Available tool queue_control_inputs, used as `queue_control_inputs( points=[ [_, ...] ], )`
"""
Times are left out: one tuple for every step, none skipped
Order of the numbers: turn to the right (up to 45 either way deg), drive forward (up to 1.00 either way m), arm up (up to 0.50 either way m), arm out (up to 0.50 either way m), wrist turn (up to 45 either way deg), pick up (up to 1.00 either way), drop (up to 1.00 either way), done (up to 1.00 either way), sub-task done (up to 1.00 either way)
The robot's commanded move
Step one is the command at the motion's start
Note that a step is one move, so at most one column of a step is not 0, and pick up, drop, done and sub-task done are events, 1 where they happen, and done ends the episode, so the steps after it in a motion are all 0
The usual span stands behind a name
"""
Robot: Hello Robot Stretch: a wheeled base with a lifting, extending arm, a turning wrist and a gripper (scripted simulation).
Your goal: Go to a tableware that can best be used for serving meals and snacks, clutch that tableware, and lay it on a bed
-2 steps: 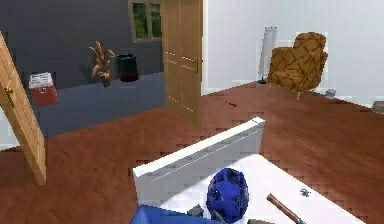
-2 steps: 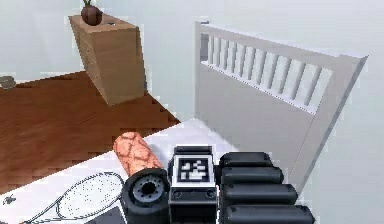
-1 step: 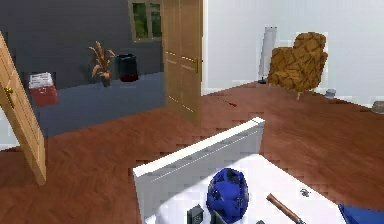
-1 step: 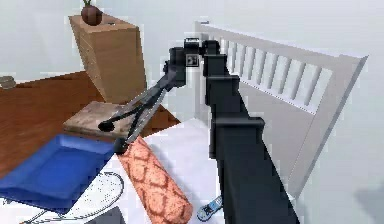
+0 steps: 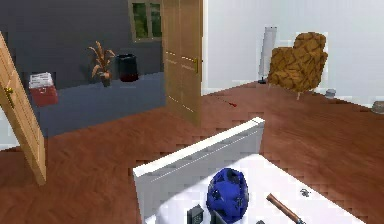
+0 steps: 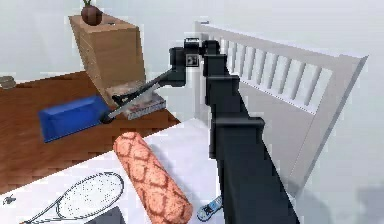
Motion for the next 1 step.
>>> queue_control_inputs(
  points=[
    [0.0, 0.0, -0.32, 0.0, 0.0, 0.0, 0.0, 0.0, 0.0]
  ],
)
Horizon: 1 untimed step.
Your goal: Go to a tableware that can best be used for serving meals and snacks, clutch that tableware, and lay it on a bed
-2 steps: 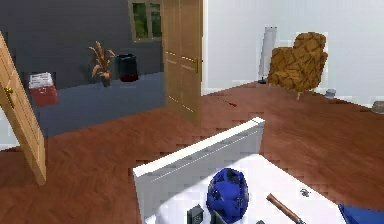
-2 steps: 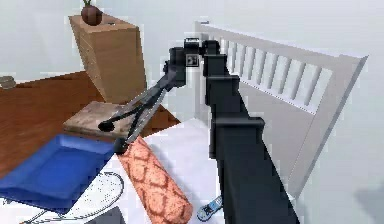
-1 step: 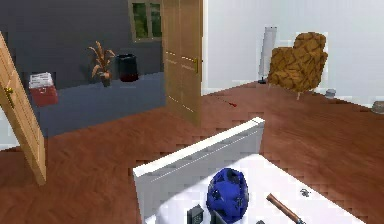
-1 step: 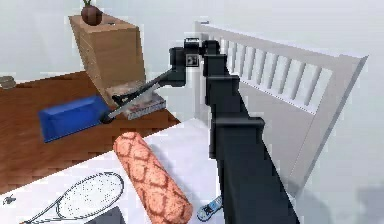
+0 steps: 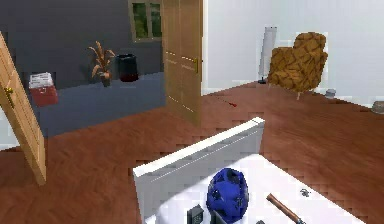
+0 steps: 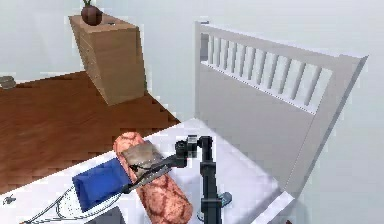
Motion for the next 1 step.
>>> queue_control_inputs(
  points=[
    [0.0, 0.0, -0.32, 0.0, 0.0, 0.0, 0.0, 0.0, 0.0]
  ],
)
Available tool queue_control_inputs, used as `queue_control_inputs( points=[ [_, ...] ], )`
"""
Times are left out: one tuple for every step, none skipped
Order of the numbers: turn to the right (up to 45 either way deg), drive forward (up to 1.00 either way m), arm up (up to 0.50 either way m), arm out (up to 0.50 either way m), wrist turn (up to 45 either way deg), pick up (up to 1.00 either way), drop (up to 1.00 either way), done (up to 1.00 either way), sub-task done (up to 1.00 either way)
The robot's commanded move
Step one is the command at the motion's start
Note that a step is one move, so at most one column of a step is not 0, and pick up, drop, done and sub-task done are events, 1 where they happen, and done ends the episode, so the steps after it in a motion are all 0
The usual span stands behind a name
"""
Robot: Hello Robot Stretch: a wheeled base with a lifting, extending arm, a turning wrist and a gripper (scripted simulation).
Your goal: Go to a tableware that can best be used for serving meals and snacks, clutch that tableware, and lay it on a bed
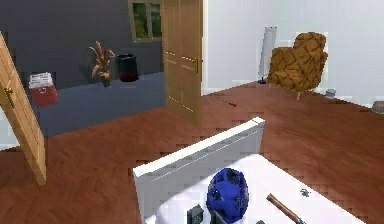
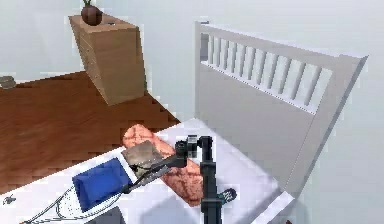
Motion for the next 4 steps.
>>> queue_control_inputs(
  points=[
    [0.0, 0.0, 0.0, 0.0, 0.0, 0.0, 1.0, 0.0, 0.0],
    [0.0, 0.0, 0.1, 0.0, 0.0, 0.0, 0.0, 0.0, 0.0],
    [0.0, 0.0, 0.0, -0.08, 0.0, 0.0, 0.0, 0.0, 0.0],
    [0.0, 0.0, 0.0, 0.0, 0.0, 0.0, 0.0, 1.0, 0.0]
  ],
)
